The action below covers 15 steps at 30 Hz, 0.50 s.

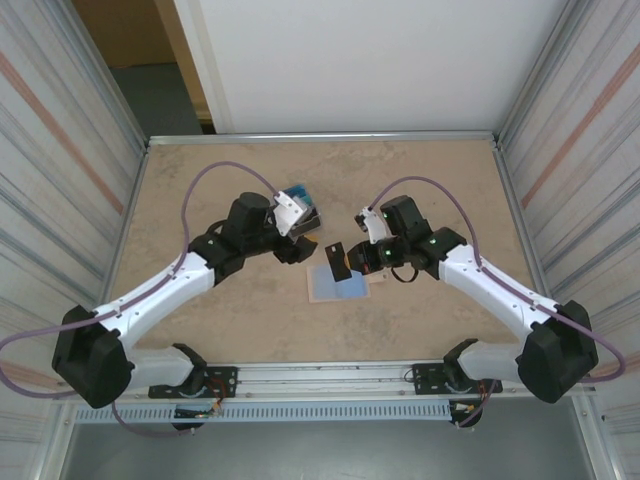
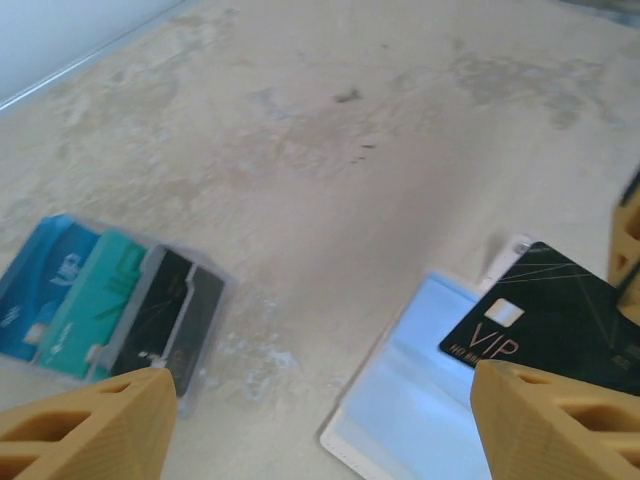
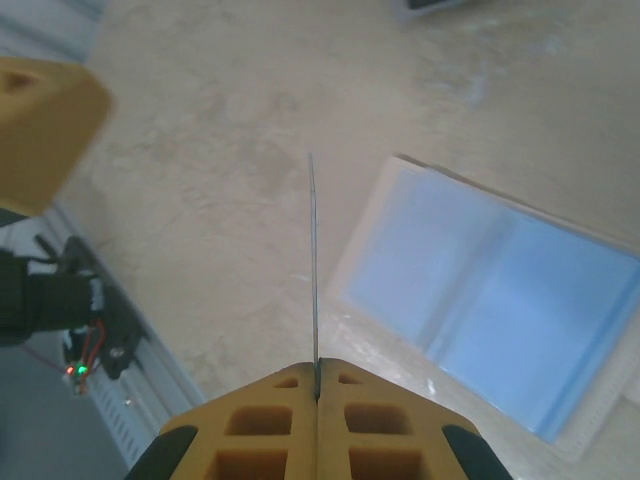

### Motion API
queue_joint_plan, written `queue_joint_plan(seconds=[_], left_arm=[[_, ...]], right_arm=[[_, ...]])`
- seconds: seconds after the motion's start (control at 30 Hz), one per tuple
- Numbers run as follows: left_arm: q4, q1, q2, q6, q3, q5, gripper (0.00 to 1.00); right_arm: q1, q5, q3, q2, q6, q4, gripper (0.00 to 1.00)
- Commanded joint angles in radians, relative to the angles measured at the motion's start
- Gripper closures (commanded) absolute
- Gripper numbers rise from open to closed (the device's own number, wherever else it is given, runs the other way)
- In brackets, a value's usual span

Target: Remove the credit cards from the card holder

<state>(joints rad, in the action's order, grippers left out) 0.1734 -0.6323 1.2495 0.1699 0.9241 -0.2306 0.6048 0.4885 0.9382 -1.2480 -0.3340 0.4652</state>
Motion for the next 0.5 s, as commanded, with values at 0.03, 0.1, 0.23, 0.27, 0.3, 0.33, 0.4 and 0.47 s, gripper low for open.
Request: queue_joint_plan(seconds=[0.03, 0.1, 0.23, 0.27, 0.3, 0.33, 0.4, 0.47], left_arm=[[0.079, 0.030, -0.005, 0.158, 0.039, -0.324, 0.23], [0.123, 0.031, 0.009, 0.202, 0.062, -0.381, 0.26], [0.193, 0.032, 0.042, 0.267, 0.097, -0.433, 0.31], [0.212, 0.032, 0.050, 0.282, 0.105, -0.448, 0.33], [0.230, 0.031, 0.058, 0.296, 0.112, -0.465, 0.34], [0.249, 0.030, 0.068, 0.308, 0.120, -0.480, 0.35], [0.278, 0.031, 0.083, 0.326, 0.134, -0.500, 0.40], [0.299, 0.030, 0.097, 0.337, 0.140, -0.506, 0.41]], right_arm=[[0.026, 0.098, 0.068, -0.019, 0.124, 0.048, 1.00], [0.038, 0.116, 0.086, -0.032, 0.144, 0.060, 1.00], [0.061, 0.135, 0.110, -0.045, 0.172, 0.076, 1.00], [0.064, 0.138, 0.113, -0.047, 0.178, 0.081, 1.00], [0.067, 0.140, 0.118, -0.047, 0.184, 0.084, 1.00], [0.070, 0.142, 0.121, -0.048, 0.188, 0.087, 1.00], [0.071, 0.148, 0.127, -0.046, 0.196, 0.091, 1.00], [0.071, 0.153, 0.134, -0.045, 0.202, 0.096, 1.00]])
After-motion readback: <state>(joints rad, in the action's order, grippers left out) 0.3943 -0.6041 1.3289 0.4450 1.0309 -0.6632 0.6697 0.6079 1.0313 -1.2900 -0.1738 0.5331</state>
